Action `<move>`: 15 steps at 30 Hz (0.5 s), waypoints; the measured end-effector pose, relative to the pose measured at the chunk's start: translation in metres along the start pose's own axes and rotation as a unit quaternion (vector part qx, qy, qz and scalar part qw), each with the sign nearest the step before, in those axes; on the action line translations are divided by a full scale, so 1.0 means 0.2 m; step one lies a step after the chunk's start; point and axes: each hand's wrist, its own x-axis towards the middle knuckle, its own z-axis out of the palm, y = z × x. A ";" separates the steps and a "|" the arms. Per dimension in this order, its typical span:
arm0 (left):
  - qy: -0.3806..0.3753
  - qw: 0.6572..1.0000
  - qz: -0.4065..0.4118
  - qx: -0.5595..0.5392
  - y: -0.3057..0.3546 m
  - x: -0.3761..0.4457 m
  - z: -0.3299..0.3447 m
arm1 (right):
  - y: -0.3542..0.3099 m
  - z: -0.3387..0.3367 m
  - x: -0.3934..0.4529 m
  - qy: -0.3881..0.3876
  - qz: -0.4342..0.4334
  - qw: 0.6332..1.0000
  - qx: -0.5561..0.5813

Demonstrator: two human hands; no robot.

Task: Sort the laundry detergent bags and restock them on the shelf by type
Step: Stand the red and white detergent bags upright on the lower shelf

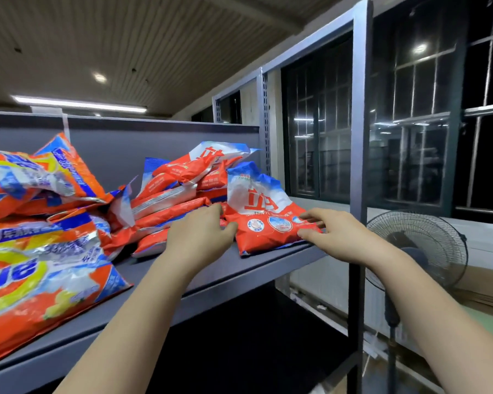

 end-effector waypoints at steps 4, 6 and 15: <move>-0.001 1.000 -0.017 0.001 -0.01 0.21 0.08 | 0.08 0.05 0.17 0.004 0.010 0.999 0.034; -0.027 0.999 -0.036 -0.020 -0.01 0.28 0.14 | 0.12 0.09 0.26 -0.001 0.006 0.999 0.037; 0.025 0.989 -0.107 -0.101 0.01 0.46 0.28 | 0.25 0.23 0.63 -0.016 0.119 0.980 0.160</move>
